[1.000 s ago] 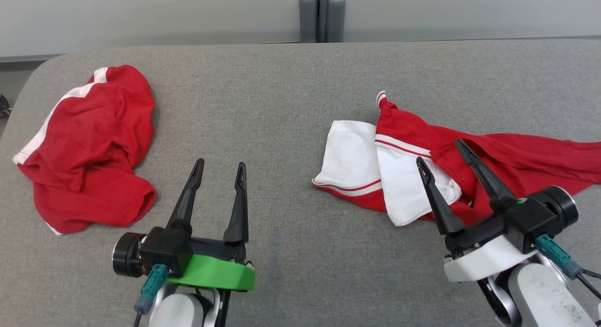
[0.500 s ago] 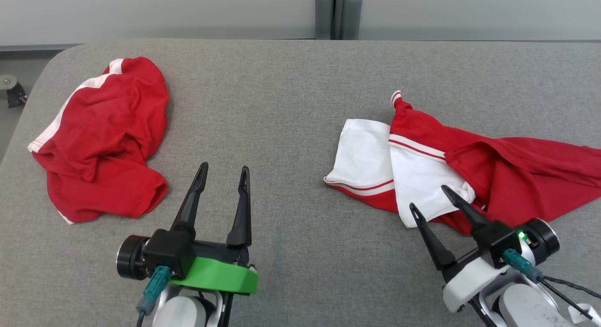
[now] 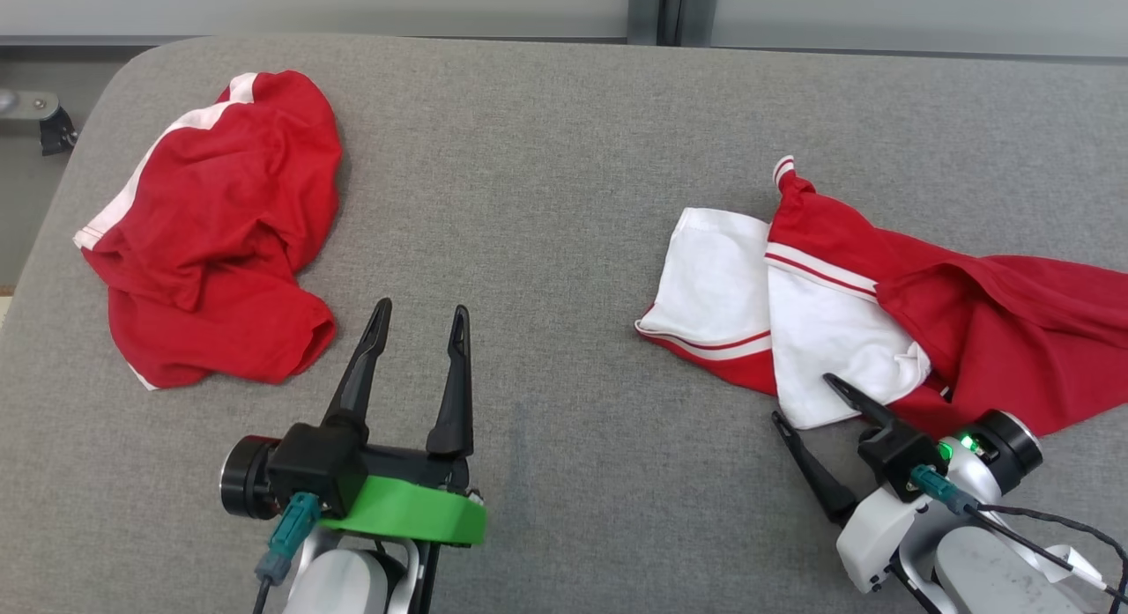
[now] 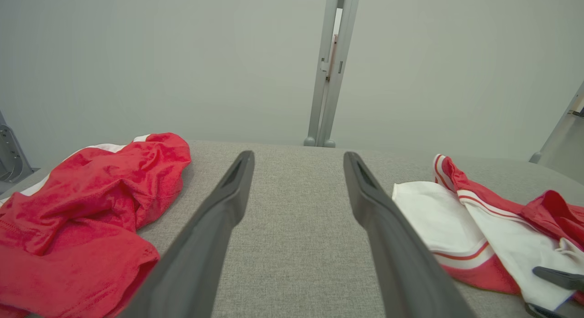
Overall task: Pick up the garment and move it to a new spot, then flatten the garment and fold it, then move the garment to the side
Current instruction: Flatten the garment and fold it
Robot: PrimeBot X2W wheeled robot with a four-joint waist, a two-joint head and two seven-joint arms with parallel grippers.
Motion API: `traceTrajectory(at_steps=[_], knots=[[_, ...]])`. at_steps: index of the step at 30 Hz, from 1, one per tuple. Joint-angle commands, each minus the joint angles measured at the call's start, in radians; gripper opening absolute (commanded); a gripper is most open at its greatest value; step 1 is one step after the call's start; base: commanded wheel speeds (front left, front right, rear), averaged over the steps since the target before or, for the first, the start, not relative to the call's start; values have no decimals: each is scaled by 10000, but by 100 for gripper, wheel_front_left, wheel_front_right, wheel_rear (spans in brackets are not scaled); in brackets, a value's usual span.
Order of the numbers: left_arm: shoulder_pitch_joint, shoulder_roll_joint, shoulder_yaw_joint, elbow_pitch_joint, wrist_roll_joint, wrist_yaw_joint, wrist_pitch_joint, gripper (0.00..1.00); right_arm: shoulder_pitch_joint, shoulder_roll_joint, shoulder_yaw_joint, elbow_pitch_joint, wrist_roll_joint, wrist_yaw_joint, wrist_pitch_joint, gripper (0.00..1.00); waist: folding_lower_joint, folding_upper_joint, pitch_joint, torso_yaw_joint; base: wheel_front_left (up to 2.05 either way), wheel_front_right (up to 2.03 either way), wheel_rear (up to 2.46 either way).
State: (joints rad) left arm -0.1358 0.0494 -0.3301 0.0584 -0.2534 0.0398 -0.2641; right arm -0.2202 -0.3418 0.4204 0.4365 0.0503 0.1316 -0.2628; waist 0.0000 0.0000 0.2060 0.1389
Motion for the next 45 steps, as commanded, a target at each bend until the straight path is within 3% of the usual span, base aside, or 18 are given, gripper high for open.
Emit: traceTrajectory(at_steps=[1,2,4,13,21,28,34,42,43,44,45], knots=[[-160,20,-14,1,-62,27,-5,100,-219,-109,9,123,-23,-17,-30,100,0,0,68,53,0,0,0],[-172,20,-29,15,-54,26,-5,100,-303,-108,16,222,17,-17,-30,100,0,0,93,71,0,0,0],[-203,20,-43,26,-50,24,-5,100,-436,-127,-23,387,119,-17,-30,0,0,0,122,103,0,0,0],[-100,20,-112,144,-53,11,-5,100,-734,17,-411,-599,1034,-17,-30,0,0,0,-89,211,0,0,0],[42,20,-139,224,-36,-47,-5,100,-2027,-159,812,-2360,1726,-16,-30,0,0,0,-461,275,0,0,0],[187,20,-321,194,-177,12,-5,100,-3886,-626,1356,-2923,2734,-17,-30,0,0,0,-604,772,0,0,0],[195,20,-382,124,-291,45,-5,100,-5112,-1726,729,-1865,3152,-17,205,0,0,0,-327,1259,0,0,0],[-173,19,-576,-4,-429,140,-5,100,-6578,-3017,329,1603,2841,-17,595,0,0,0,129,1673,0,0,0],[-199,19,-573,-13,-432,152,-5,100,-6802,-3130,63,2187,2647,-17,580,82,0,0,169,1672,0,0,0],[-228,19,-570,-15,-428,163,-5,100,-6935,-3182,-178,2728,2532,-19,678,100,0,0,197,1663,0,0,0],[-260,19,-555,-15,-412,176,-5,100,-7039,-3115,-322,3205,2296,-18,747,100,0,0,218,1631,0,0,0]])
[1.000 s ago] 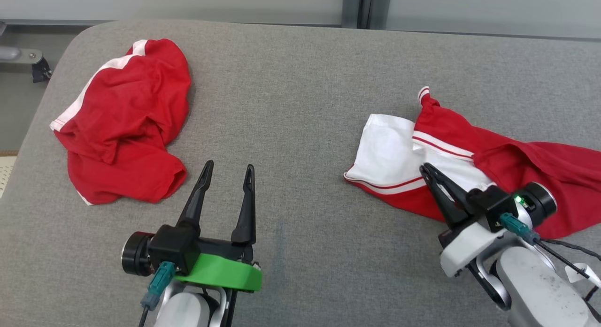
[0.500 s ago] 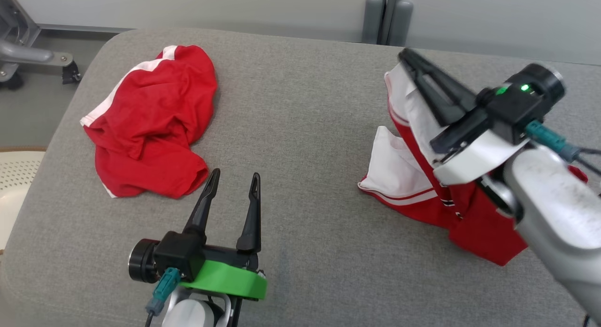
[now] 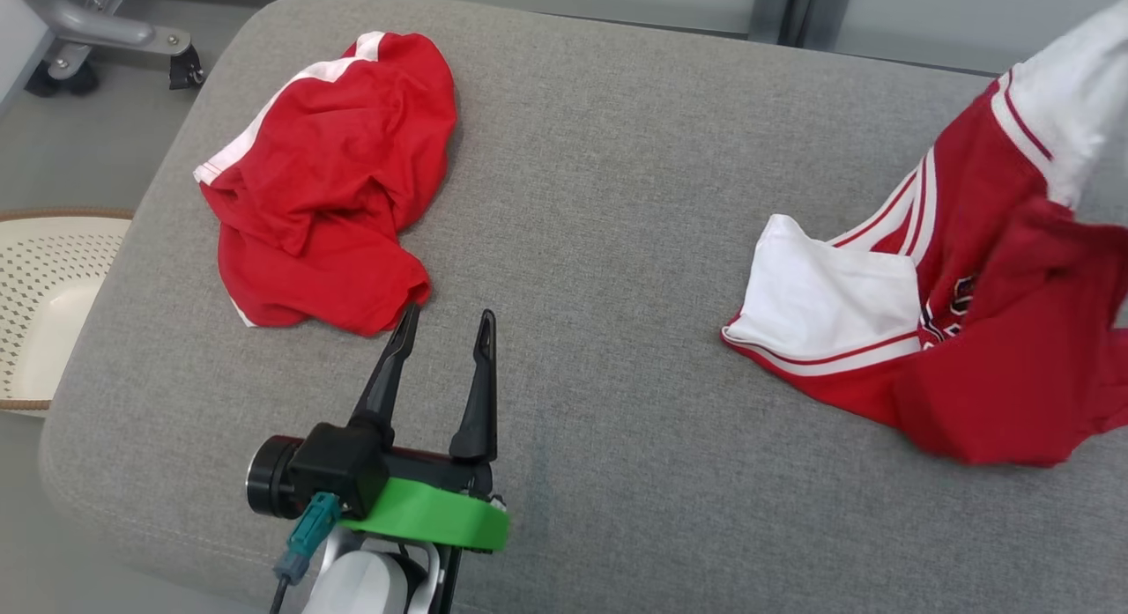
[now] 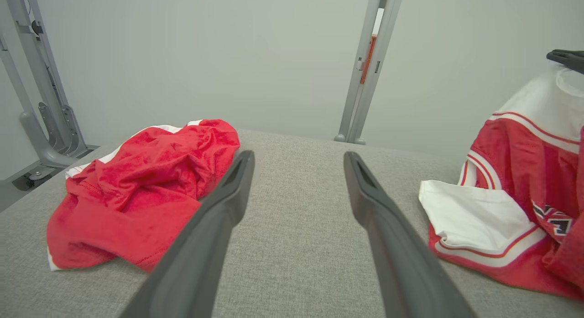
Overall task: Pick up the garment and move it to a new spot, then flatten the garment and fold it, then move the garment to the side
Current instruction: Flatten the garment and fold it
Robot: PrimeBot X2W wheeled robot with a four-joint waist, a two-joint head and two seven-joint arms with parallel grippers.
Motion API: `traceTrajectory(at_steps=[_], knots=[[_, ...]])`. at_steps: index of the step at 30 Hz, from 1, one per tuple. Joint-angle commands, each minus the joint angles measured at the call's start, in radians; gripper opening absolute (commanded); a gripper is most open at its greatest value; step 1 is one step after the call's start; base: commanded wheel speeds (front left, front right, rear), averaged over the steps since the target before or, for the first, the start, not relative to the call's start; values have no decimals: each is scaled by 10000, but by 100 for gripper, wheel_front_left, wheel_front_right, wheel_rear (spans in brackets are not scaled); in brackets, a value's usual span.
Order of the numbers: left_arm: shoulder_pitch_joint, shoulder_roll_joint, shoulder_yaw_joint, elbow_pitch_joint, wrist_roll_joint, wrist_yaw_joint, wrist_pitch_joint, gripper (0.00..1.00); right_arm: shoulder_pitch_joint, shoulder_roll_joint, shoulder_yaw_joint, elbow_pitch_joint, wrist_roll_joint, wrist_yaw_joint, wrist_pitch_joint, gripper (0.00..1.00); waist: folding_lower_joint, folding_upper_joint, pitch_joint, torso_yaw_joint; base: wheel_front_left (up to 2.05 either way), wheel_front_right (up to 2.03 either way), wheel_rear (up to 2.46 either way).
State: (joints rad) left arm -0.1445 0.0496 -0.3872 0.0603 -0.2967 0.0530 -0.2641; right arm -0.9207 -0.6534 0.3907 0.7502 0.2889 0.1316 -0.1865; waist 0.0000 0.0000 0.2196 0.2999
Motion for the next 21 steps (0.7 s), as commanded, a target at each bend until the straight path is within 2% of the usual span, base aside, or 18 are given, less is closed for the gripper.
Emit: traceTrajectory(at_steps=[1,3,5,10,16,21], knots=[[-197,17,26,-31,36,51,-5,100,-180,93,-230,403,-212,-18,-46,100,0,0,94,-7,0,0,0],[-224,17,145,-17,100,74,-5,100,-491,411,-622,1087,-592,-19,-285,100,0,0,102,-231,0,0,0],[-244,17,217,-7,145,56,-5,100,-454,646,-707,1261,-772,-18,-450,100,0,0,59,-447,0,0,0],[-349,17,447,-24,265,-18,-5,100,-84,1287,-859,858,-878,-18,-734,100,0,0,-114,-1066,0,0,0],[-474,18,756,-147,330,-47,-5,100,1137,1881,-1186,-1079,-660,-18,-783,100,0,0,-297,-1926,0,0,0],[-591,18,925,-285,-44,1,-5,100,3150,2470,-2056,-3228,-558,-18,-788,100,0,0,-456,-2529,0,0,0]])
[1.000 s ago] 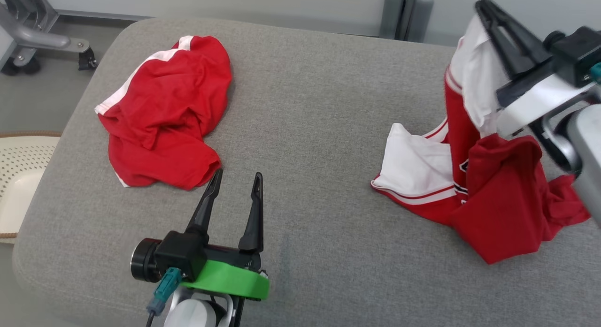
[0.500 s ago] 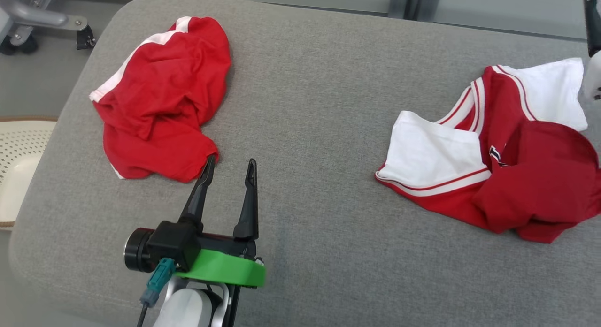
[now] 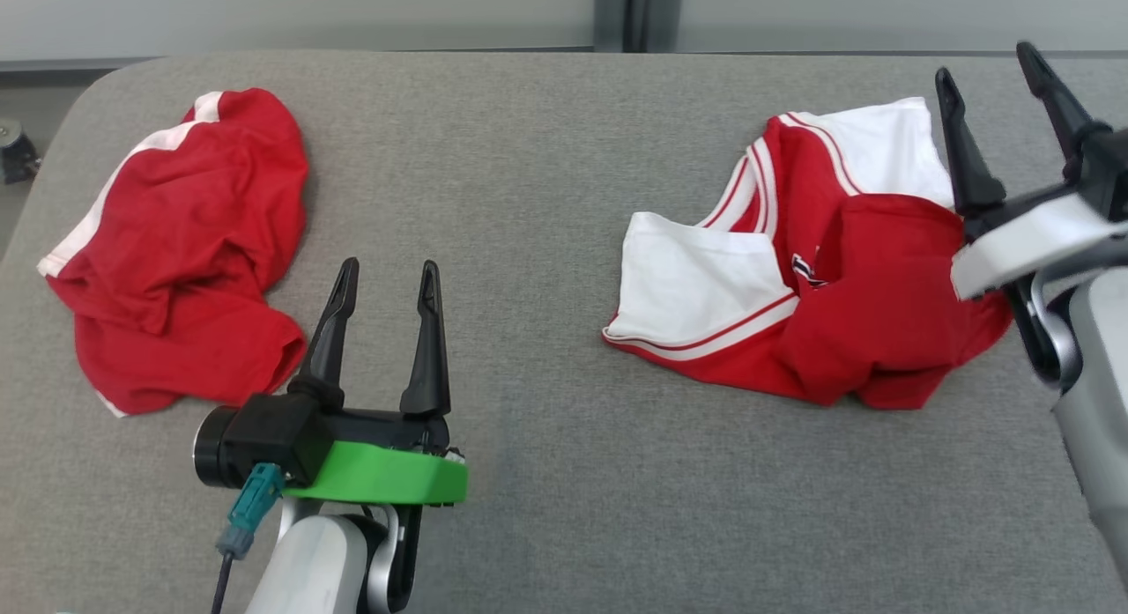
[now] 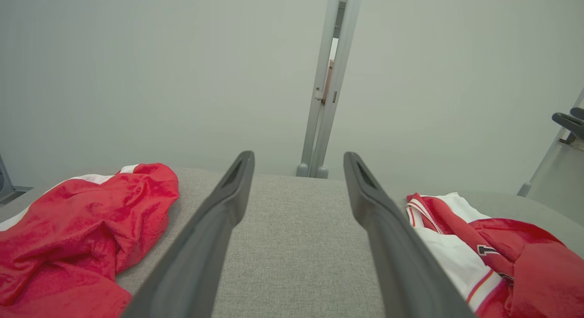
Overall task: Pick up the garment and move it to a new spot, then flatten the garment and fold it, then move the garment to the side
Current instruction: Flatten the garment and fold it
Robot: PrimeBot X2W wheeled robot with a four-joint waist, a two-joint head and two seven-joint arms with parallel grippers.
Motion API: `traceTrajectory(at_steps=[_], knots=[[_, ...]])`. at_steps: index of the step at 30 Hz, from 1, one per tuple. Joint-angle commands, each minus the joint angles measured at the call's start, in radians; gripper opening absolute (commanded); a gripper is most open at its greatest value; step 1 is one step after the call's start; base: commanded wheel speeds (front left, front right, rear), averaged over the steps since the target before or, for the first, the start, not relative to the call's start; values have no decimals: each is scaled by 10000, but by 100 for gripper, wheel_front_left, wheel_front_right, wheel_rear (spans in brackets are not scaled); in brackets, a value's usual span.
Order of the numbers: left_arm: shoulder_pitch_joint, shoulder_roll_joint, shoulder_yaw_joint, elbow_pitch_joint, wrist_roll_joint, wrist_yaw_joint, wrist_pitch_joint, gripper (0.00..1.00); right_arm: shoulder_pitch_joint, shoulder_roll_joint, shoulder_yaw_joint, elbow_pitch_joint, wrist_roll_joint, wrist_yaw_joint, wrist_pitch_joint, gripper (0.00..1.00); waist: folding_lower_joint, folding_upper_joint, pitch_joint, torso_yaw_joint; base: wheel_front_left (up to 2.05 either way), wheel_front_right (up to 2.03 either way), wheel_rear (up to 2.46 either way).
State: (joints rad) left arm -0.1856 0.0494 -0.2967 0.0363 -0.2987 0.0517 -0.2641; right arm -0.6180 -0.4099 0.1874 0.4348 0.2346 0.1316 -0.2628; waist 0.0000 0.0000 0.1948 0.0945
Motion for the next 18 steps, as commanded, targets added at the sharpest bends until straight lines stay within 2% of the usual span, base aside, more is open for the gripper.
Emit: traceTrajectory(at_steps=[1,6,11,18], knots=[[-191,20,26,-56,-83,31,-5,100,544,183,-176,-398,-38,-18,-26,100,0,0,-228,-561,0,0,0],[-194,20,23,93,-174,52,-5,100,2677,1276,-1218,-1888,-227,-18,-26,100,0,0,-293,-1037,0,0,0],[-35,22,-122,611,-55,-36,-2,100,3848,2308,-1748,-2647,-402,-18,-28,100,0,0,-181,-1521,0,0,0],[-769,22,-348,1980,470,-227,-2,100,3934,2718,-1796,-3066,-818,-18,-29,100,0,0,178,-2155,0,0,0]])
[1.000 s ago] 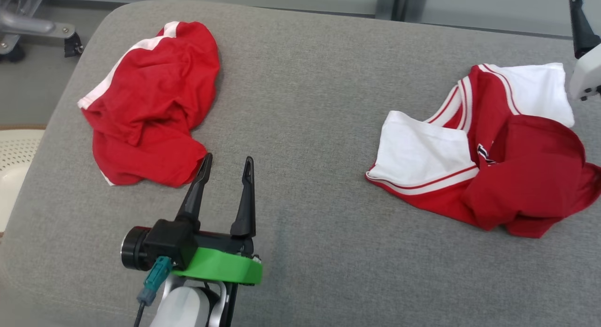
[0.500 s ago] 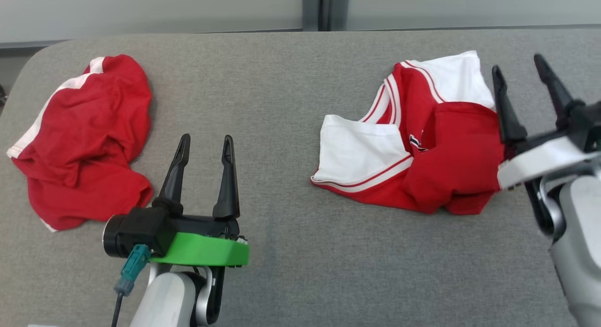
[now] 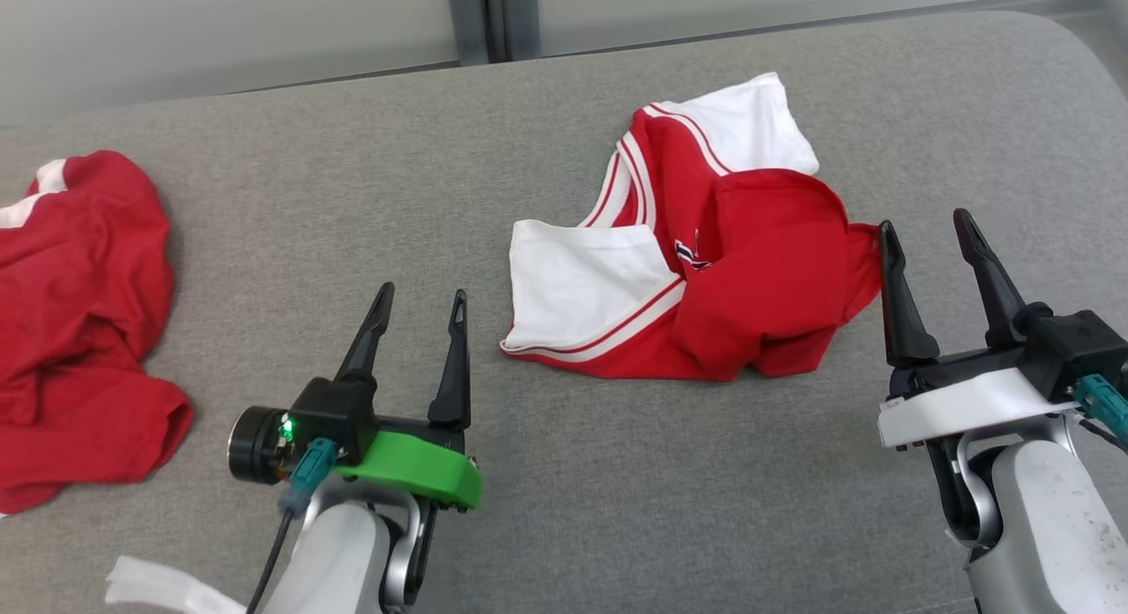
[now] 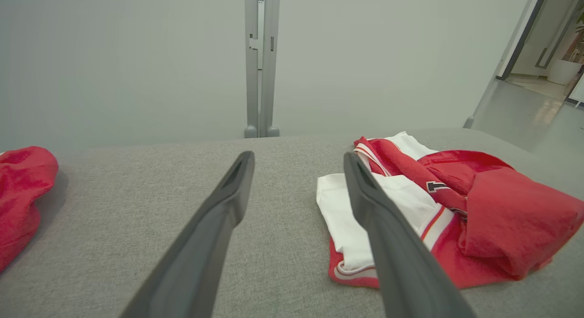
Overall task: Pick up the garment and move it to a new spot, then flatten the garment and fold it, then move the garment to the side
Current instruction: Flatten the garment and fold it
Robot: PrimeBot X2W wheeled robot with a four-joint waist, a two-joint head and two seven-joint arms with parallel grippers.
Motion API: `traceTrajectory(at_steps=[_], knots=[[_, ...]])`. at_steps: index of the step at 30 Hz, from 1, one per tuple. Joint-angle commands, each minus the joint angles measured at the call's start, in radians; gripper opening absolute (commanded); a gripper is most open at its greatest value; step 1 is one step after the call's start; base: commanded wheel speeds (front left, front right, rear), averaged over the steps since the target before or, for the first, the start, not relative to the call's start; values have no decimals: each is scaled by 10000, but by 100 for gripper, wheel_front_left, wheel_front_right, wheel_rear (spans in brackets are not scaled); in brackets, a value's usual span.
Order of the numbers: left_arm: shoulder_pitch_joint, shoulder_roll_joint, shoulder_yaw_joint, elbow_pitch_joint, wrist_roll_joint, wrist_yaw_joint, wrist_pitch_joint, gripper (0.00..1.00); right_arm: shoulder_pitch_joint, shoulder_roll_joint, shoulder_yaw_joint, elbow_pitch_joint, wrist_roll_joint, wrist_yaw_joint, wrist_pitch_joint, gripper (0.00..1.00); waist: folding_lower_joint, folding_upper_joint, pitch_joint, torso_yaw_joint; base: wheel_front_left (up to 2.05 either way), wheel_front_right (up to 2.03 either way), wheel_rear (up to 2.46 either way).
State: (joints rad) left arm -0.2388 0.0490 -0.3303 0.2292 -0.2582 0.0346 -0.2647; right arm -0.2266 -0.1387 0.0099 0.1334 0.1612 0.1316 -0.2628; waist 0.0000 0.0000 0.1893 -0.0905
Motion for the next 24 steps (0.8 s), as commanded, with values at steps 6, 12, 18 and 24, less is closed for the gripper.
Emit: traceTrajectory(at_steps=[6,12,18,24], knots=[[-1565,32,-611,2530,196,-544,41,100,-22,158,-30,-149,-252,-18,-29,100,0,0,567,-865,0,0,0],[-3072,38,-844,4411,-579,-876,548,100,-75,325,-48,-187,-190,-18,-29,100,0,0,932,-1376,0,0,0],[-4283,64,-916,5754,-1182,-974,746,100,-308,507,26,-303,169,-18,-30,100,0,0,1315,-1792,0,0,0],[-4939,72,-992,6667,-1283,-1209,501,100,-294,533,38,-344,-120,-18,-30,100,0,0,1475,-1979,0,0,0]])
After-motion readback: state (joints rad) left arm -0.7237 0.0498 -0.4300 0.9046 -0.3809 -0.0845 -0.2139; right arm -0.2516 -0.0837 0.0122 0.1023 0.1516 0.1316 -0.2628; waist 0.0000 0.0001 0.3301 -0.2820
